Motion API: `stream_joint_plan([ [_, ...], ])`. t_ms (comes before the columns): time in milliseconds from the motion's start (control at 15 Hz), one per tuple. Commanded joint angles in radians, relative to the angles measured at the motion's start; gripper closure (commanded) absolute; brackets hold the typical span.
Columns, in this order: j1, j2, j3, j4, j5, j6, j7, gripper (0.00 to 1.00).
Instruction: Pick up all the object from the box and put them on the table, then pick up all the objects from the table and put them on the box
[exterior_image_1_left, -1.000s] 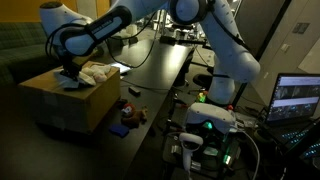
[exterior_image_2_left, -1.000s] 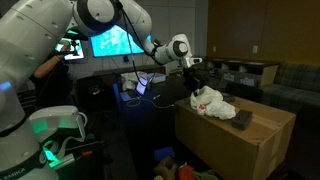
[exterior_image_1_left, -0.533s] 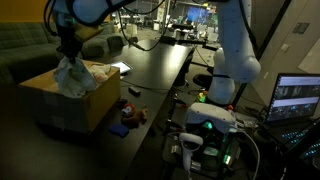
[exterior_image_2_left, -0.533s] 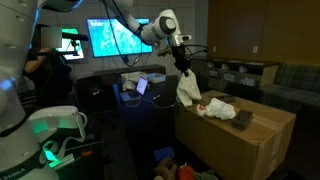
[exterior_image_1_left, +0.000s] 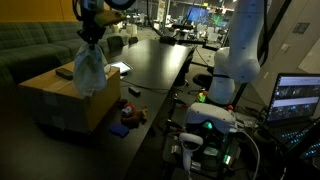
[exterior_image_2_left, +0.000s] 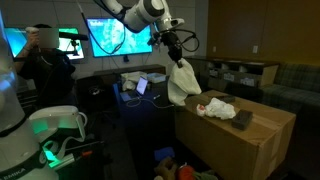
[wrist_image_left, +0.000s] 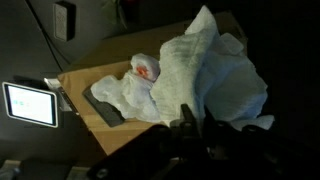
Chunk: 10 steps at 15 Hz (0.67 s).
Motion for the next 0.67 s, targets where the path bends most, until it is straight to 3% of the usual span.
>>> stream_joint_plan([
  [0, -0.075, -0.183, 0.037, -0.195, -0.025, -0.002, 0.154, 0.88],
  [467, -0.24, -0.375, 0.076, -0.469, -0.022, -0.007, 0.357, 0.89],
  [600, -0.292, -0.39, 0.053, -0.537, -0.014, 0.033, 0.334, 0.89],
])
